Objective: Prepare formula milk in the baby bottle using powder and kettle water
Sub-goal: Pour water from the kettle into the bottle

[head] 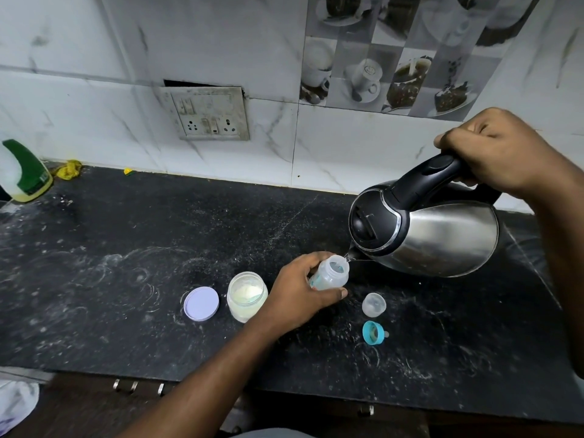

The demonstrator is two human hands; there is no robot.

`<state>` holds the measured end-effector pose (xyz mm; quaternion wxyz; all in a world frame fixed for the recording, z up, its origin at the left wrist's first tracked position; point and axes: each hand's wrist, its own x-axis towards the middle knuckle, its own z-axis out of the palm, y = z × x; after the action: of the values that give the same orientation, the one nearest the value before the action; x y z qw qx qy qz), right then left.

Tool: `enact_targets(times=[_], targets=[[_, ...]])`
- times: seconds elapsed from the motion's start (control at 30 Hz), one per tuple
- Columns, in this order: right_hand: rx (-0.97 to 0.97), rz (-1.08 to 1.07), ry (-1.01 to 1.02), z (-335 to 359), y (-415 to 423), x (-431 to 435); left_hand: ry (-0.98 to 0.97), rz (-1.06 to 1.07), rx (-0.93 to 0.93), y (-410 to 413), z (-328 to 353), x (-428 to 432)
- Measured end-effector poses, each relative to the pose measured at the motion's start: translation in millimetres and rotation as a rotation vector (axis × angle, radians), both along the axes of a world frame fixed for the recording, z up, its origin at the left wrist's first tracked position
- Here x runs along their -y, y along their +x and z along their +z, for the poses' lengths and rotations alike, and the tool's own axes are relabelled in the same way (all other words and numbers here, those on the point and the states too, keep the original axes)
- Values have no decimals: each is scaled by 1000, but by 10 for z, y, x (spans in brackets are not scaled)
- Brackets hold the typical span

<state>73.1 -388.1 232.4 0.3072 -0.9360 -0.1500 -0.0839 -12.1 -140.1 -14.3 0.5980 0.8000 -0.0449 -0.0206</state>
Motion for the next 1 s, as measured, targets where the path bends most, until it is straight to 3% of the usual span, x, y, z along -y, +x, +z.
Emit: enact_targets(times=[1.0], targets=[[0, -14, -53, 8, 91, -42, -34, -16, -10, 94, -74, 9]])
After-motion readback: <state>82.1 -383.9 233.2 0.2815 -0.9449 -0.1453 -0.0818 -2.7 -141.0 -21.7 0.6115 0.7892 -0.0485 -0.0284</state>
